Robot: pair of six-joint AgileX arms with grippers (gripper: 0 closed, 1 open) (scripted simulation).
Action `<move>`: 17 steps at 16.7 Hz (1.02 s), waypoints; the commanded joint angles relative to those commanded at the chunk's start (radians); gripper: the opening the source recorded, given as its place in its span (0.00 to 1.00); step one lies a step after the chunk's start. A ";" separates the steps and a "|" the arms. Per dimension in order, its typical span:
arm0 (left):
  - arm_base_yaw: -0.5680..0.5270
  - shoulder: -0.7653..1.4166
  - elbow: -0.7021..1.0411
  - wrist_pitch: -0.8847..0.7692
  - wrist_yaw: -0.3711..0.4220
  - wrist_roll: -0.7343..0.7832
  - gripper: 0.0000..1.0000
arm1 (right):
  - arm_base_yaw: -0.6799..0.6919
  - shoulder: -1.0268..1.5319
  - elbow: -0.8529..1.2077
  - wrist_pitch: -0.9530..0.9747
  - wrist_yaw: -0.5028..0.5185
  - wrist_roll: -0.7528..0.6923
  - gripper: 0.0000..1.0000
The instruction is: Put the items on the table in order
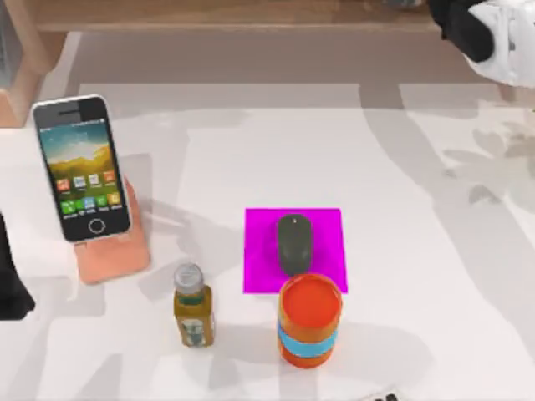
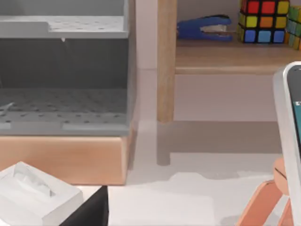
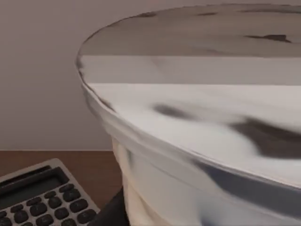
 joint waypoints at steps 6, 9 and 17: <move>0.000 0.000 0.000 0.000 0.000 0.000 1.00 | -0.014 0.003 -0.008 -0.001 0.014 -0.013 0.08; 0.000 0.000 0.000 0.000 0.000 0.000 1.00 | -0.014 0.003 -0.008 -0.001 0.014 -0.013 0.30; 0.000 0.000 0.000 0.000 0.000 0.000 1.00 | -0.014 0.003 -0.008 -0.001 0.014 -0.013 0.90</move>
